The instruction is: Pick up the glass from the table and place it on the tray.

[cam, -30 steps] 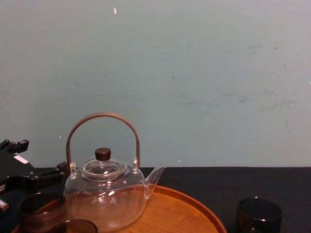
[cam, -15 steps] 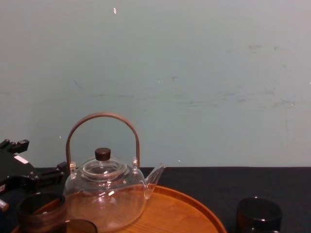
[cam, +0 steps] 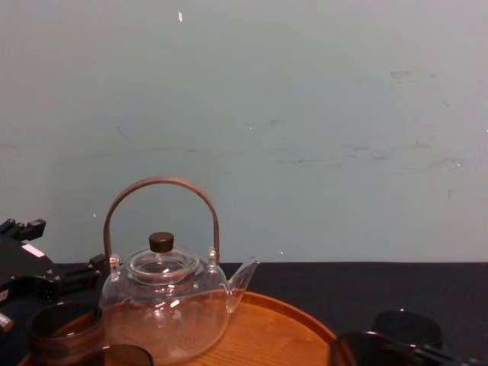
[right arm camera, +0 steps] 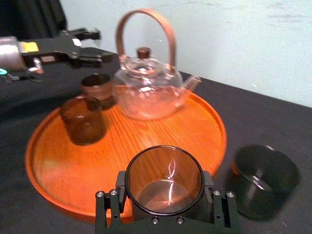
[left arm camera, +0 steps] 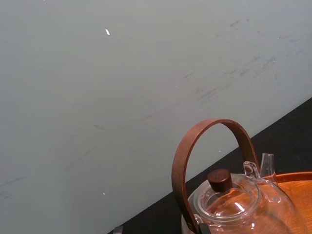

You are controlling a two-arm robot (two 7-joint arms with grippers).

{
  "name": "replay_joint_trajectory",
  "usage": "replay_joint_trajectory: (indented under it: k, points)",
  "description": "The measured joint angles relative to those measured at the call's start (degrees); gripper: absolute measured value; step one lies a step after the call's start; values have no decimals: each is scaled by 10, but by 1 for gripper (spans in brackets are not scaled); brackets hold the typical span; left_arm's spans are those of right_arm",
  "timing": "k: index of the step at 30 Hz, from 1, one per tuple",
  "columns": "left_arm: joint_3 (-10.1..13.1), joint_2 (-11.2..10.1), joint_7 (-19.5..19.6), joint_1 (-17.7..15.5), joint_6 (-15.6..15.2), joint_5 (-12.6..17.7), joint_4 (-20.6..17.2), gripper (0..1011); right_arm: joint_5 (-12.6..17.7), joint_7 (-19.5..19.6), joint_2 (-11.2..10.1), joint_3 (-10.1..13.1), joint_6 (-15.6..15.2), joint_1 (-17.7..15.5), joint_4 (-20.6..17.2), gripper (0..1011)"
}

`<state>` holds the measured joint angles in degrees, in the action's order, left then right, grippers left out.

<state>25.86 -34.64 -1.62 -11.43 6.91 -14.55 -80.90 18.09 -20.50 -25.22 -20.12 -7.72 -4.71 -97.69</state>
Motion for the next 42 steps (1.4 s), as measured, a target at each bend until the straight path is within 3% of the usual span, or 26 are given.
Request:
replay_joint_trajectory:
  k: [10, 17, 42]
  points:
    - [0, 0, 0, 0, 0, 0, 0, 1001, -20, -16, 27, -48, -2, 46, 28, 905]
    - [0, 0, 0, 0, 0, 0, 0, 1001, -29, -22, 44, -68, -6, 72, 57, 905]
    - [0, 0, 0, 0, 0, 0, 0, 1001, -32, -36, 67, -95, -5, 106, 102, 905]
